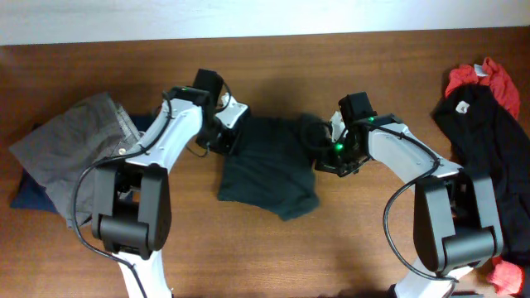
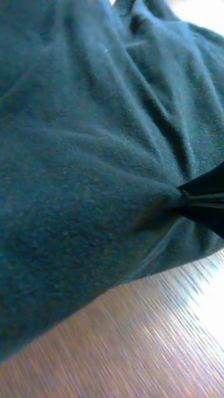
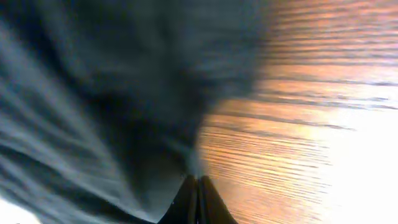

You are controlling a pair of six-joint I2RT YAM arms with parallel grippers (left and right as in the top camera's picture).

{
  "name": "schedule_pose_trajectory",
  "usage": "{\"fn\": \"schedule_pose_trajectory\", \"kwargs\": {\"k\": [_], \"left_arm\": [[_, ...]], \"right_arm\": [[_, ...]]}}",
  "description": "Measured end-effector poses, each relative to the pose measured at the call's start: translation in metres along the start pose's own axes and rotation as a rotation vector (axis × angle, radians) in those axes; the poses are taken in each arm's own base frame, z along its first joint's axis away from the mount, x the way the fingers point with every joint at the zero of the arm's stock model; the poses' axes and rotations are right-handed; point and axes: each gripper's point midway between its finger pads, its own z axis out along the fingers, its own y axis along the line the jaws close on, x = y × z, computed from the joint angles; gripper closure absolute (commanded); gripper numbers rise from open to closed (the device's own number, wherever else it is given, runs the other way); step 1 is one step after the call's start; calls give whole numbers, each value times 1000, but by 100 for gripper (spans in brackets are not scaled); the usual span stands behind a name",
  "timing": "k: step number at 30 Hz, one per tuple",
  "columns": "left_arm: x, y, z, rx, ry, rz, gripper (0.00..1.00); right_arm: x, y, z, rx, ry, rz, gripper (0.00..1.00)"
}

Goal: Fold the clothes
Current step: 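Grasp the green shirt bundle's left and right edges with both grippers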

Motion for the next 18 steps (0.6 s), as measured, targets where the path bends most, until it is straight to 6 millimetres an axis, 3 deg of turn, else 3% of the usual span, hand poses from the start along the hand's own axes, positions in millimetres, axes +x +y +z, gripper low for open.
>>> {"fn": "schedule_pose_trajectory", "kwargs": {"k": [3, 4, 5, 8, 10, 14, 18], "left_arm": [[3, 16, -5, -15, -5, -37, 99], [4, 22, -7, -20, -8, -50, 93], [4, 26, -8, -24, -10, -57, 73], [6, 34, -11, -34, -13, -78, 57], [6, 36, -11, -41, -13, -79, 52], [6, 35, -11, -42, -12, -80, 51], [6, 34, -11, -37, -14, -79, 51]], "right_arm": [[-1, -6, 0, 24, -6, 11, 96], [-2, -7, 0, 26, -9, 13, 95], [-3, -8, 0, 29, -12, 14, 89], [-10, -6, -1, 9, -36, -2, 44], [-20, 3, -3, -47, -71, -37, 36], [-41, 22, -7, -136, -148, -104, 32], [-58, 34, -10, -187, -218, -124, 38]]}}
